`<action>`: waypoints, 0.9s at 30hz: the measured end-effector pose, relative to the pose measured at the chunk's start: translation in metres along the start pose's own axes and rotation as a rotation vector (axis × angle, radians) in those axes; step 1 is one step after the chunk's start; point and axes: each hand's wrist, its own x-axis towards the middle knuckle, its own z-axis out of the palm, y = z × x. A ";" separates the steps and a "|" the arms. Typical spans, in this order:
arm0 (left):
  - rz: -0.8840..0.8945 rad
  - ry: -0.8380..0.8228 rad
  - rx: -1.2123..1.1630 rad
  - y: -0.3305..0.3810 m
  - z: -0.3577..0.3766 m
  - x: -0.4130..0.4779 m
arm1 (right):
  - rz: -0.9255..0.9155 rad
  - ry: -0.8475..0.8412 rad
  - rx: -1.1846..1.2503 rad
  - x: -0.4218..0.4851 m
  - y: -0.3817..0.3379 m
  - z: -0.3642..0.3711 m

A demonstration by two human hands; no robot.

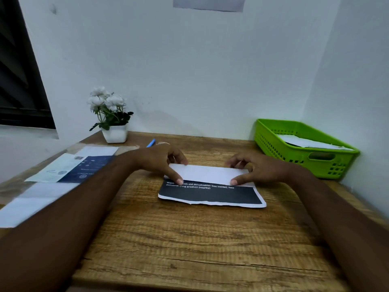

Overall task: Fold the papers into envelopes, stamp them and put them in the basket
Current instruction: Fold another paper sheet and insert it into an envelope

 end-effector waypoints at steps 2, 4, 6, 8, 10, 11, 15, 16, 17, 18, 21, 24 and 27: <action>-0.019 -0.030 0.055 0.002 0.001 0.001 | 0.045 0.008 -0.015 0.001 0.001 0.001; -0.021 -0.061 0.069 0.003 0.002 0.002 | 0.072 0.021 0.005 0.001 0.003 0.002; -0.023 -0.075 0.068 0.003 0.002 0.001 | 0.084 0.020 0.023 0.001 0.003 0.002; -0.019 -0.073 0.067 0.003 0.002 0.001 | 0.086 0.016 0.028 0.000 0.002 0.002; -0.021 -0.068 0.063 0.002 0.003 0.001 | 0.082 0.058 0.021 -0.002 -0.002 0.001; -0.020 -0.065 0.067 0.002 0.003 0.001 | 0.074 0.093 0.019 -0.002 -0.004 0.000; 0.031 0.062 0.049 0.000 0.000 -0.001 | 0.006 0.192 0.015 -0.005 -0.007 -0.001; 0.047 0.108 0.046 0.000 0.000 -0.002 | -0.001 0.203 0.019 -0.005 -0.008 -0.001; 0.061 0.153 0.057 0.000 -0.001 -0.002 | -0.009 0.217 0.014 -0.006 -0.007 -0.001; 0.070 0.195 0.075 0.001 -0.001 -0.002 | -0.019 0.234 0.006 -0.005 -0.006 -0.001; 0.093 0.291 0.066 0.004 -0.001 0.000 | -0.050 0.276 -0.009 -0.003 -0.003 0.000; 0.107 0.352 0.027 0.006 -0.001 -0.001 | -0.060 0.316 -0.035 -0.001 -0.001 0.000; 0.123 0.384 0.013 0.008 0.000 -0.001 | -0.079 0.373 -0.067 0.000 0.000 0.000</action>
